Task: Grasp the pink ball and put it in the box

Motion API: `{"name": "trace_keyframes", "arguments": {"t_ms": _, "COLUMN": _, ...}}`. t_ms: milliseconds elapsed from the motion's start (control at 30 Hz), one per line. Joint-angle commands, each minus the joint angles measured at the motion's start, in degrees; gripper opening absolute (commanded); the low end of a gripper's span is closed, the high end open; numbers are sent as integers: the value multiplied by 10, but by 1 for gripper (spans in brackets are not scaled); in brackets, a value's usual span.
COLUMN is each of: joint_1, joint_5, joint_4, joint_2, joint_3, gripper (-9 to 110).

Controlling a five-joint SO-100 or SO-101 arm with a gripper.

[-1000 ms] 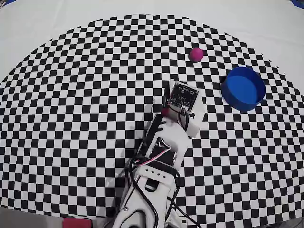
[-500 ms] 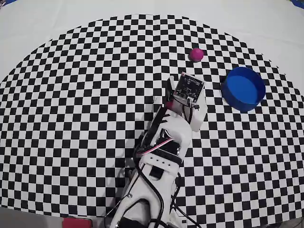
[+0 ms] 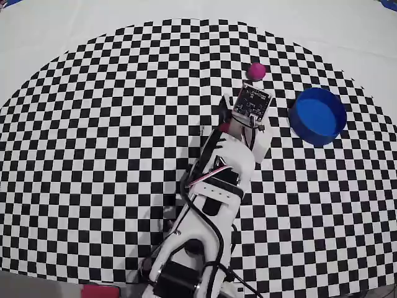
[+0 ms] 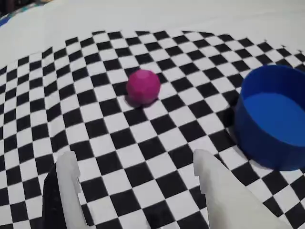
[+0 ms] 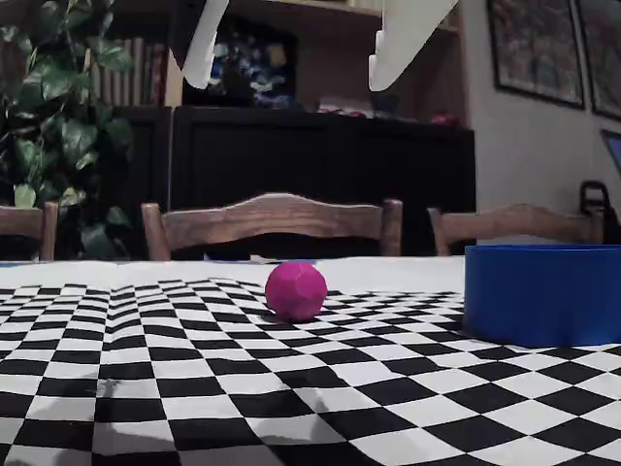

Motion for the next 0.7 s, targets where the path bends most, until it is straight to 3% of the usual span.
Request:
{"name": "trace_keyframes", "arguments": {"t_ms": 0, "joint_1": -1, "joint_5": 7, "joint_4": -11, "joint_2": -29, "joint_3": -47, "gripper": 28}}
{"name": "trace_keyframes", "arguments": {"t_ms": 667, "joint_1": -2, "joint_5": 17, "joint_4": -32, "joint_2": -184, "joint_3": -151, "gripper": 28}}
